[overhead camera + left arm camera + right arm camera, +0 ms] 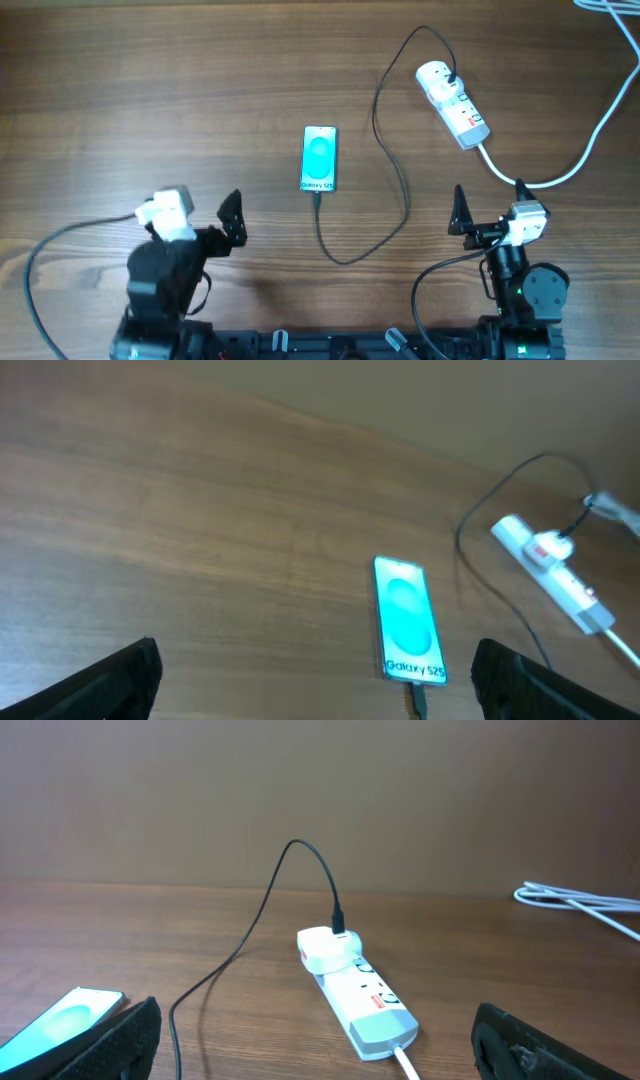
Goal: Plug charger to phone and switch on socket
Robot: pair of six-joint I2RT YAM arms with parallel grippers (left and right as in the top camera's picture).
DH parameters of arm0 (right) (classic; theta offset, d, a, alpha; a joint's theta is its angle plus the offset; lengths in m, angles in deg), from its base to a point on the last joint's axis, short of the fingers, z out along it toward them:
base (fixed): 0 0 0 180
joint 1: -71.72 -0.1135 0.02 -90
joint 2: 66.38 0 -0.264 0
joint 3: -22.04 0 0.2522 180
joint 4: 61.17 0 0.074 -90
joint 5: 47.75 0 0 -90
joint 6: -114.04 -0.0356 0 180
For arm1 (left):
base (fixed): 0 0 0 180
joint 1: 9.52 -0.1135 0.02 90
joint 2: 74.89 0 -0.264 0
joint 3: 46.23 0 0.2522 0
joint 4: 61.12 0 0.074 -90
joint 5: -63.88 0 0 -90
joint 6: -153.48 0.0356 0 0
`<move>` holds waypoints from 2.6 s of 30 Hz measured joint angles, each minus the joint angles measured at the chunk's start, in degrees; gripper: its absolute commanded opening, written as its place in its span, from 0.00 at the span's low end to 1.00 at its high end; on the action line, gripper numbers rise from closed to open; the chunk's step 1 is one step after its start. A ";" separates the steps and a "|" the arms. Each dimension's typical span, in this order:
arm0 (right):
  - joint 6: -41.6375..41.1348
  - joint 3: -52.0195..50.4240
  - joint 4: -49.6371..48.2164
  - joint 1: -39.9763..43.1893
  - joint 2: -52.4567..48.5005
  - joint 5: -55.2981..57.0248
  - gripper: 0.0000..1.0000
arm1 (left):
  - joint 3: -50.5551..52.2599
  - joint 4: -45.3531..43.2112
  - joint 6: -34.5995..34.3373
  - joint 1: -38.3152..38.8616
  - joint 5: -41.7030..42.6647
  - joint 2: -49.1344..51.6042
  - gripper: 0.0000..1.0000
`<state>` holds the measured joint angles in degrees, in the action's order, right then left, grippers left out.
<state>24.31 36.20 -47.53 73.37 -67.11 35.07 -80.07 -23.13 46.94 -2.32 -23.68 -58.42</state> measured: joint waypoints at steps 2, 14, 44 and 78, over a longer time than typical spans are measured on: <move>0.00 -0.02 0.02 0.00 0.00 0.00 1.00 | 4.04 -0.42 2.71 -0.07 1.53 -7.41 1.00; 0.00 -0.02 0.02 0.00 0.00 0.00 1.00 | 14.67 -10.23 8.41 -5.05 7.45 -15.63 1.00; 0.00 -0.02 0.02 0.00 0.00 0.00 1.00 | 19.61 -20.33 13.07 -8.52 0.15 -15.78 1.00; 0.00 -0.02 0.02 0.00 0.00 0.00 1.00 | 19.61 -20.13 19.28 -8.52 -3.41 -15.78 1.00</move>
<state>24.31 36.18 -47.51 73.37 -67.11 35.07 -60.46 -43.26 66.22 -10.84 -27.09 -74.20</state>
